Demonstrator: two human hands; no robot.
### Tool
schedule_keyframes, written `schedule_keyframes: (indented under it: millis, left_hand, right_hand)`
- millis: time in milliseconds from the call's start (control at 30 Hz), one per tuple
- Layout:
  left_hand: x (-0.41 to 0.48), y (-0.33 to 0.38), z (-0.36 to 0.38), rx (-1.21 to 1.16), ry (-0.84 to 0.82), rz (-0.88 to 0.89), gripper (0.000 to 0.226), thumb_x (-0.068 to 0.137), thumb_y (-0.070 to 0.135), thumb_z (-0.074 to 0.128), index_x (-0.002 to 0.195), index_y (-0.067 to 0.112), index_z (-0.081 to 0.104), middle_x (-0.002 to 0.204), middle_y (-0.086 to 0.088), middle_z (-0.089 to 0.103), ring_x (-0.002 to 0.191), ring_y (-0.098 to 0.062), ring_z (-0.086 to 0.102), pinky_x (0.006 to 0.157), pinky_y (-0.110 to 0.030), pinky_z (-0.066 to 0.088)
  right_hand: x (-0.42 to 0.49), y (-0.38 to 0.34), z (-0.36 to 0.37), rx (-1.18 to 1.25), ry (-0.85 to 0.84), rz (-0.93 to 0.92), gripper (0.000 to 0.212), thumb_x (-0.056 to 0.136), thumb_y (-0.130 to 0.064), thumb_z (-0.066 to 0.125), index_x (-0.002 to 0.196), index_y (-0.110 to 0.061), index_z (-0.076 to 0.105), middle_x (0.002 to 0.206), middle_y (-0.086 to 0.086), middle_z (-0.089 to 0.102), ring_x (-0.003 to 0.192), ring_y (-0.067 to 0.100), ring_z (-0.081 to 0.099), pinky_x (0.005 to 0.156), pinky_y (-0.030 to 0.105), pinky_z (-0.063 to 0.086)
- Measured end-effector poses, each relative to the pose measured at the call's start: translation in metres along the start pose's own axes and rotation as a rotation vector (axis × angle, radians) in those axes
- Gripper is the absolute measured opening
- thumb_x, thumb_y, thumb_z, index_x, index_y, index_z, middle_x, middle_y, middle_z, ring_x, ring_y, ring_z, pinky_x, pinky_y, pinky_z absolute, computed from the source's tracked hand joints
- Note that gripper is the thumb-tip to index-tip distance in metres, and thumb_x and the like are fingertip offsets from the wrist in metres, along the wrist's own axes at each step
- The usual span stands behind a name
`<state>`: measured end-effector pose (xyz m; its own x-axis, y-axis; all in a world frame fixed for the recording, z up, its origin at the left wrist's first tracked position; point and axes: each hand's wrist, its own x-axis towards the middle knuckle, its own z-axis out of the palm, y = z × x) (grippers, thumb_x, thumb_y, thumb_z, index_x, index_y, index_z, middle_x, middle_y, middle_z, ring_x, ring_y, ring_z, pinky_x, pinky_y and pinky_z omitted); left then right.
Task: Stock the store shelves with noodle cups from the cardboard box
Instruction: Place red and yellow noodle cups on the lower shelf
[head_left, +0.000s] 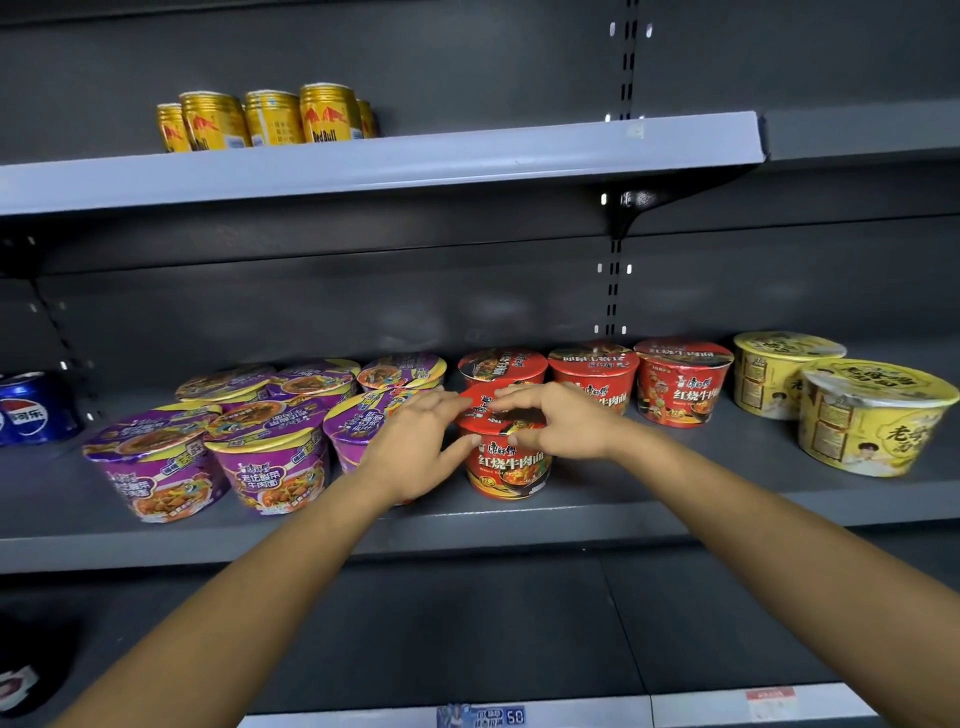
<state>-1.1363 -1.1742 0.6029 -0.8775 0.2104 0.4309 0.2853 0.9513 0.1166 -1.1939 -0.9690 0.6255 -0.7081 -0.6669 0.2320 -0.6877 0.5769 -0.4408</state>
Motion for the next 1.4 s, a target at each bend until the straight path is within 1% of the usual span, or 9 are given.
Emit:
schedule_keyframes:
  millis: [100,300,500,667,767,867,967,1300,1400]
  left_hand:
    - [-0.009,-0.002,-0.004,0.005,0.031,0.010,0.052,0.093,0.042,0.052,0.137,0.017,0.047,0.138,-0.005,0.051,0.130,-0.021,0.042,0.110,-0.036,0.033]
    - [-0.039,-0.017,-0.015,0.012,0.057,-0.035,0.048,0.092,0.038,0.052,0.134,0.015,0.051,0.136,-0.006,0.053,0.128,-0.022,0.044,0.107,-0.032,0.033]
    - [-0.076,-0.035,-0.025,0.040,0.058,-0.105,0.049,0.093,0.038,0.052,0.136,0.017,0.049,0.136,-0.005,0.053,0.127,-0.021,0.044,0.108,-0.034,0.033]
    - [-0.113,-0.048,-0.035,0.035,0.066,-0.177,0.047,0.093,0.040,0.052,0.134,0.016,0.051,0.133,-0.005,0.054,0.125,-0.022,0.045,0.105,-0.035,0.037]
    - [-0.139,-0.057,-0.038,0.024,0.058,-0.220,0.046,0.094,0.040,0.050,0.134,0.015,0.050,0.133,-0.004,0.054,0.124,-0.022,0.045,0.104,-0.034,0.036]
    - [-0.165,-0.066,-0.037,0.018,0.042,-0.259,0.054,0.091,0.045,0.042,0.134,0.015,0.050,0.134,-0.005,0.054,0.125,-0.022,0.046,0.106,-0.033,0.034]
    - [-0.191,-0.075,-0.033,0.014,0.034,-0.312,0.047,0.094,0.040,0.050,0.133,0.014,0.052,0.134,-0.006,0.055,0.126,-0.024,0.046,0.105,-0.033,0.034]
    - [-0.265,-0.101,-0.004,-0.048,-0.044,-0.488,0.045,0.095,0.037,0.052,0.133,0.013,0.053,0.134,-0.007,0.055,0.125,-0.024,0.048,0.104,-0.033,0.037]
    - [-0.289,-0.109,0.014,-0.064,-0.124,-0.551,0.048,0.095,0.042,0.048,0.134,0.014,0.052,0.135,-0.006,0.054,0.126,-0.023,0.047,0.104,-0.033,0.038]
  right_hand:
    - [-0.001,-0.012,0.005,-0.009,0.028,-0.034,0.047,0.087,-0.020,0.067,0.132,-0.024,0.056,0.142,-0.006,0.048,0.133,0.008,0.040,0.104,0.014,0.025]
    - [0.000,-0.036,0.018,-0.031,0.020,-0.085,0.042,0.088,-0.021,0.065,0.129,-0.025,0.058,0.138,-0.006,0.053,0.131,0.009,0.044,0.111,0.026,0.030]
    - [0.005,-0.068,0.043,-0.009,0.018,-0.170,0.040,0.086,-0.021,0.067,0.125,-0.026,0.062,0.131,-0.005,0.059,0.124,0.009,0.051,0.105,0.022,0.036]
    - [0.010,-0.094,0.070,0.044,-0.029,-0.186,0.039,0.085,-0.025,0.067,0.124,-0.030,0.062,0.124,-0.005,0.064,0.116,0.010,0.057,0.102,0.028,0.042]
    - [0.012,-0.110,0.089,0.110,-0.090,-0.198,0.038,0.086,-0.024,0.068,0.123,-0.029,0.063,0.117,-0.006,0.067,0.104,0.005,0.060,0.097,0.025,0.045]
    - [0.015,-0.123,0.113,0.141,-0.155,-0.208,0.039,0.085,-0.023,0.068,0.123,-0.027,0.063,0.121,-0.004,0.065,0.111,0.009,0.059,0.100,0.032,0.046]
    - [0.017,-0.135,0.138,0.161,-0.214,-0.236,0.037,0.085,-0.022,0.069,0.122,-0.024,0.064,0.125,-0.006,0.063,0.114,0.008,0.058,0.101,0.031,0.044]
    - [0.013,-0.150,0.223,0.311,-0.477,-0.147,0.030,0.085,-0.025,0.068,0.115,-0.027,0.067,0.109,-0.009,0.070,0.096,-0.004,0.064,0.093,0.024,0.050]
    - [0.008,-0.150,0.252,0.322,-0.550,-0.115,0.029,0.085,-0.026,0.067,0.114,-0.026,0.068,0.110,-0.006,0.070,0.099,0.000,0.064,0.097,0.029,0.049]
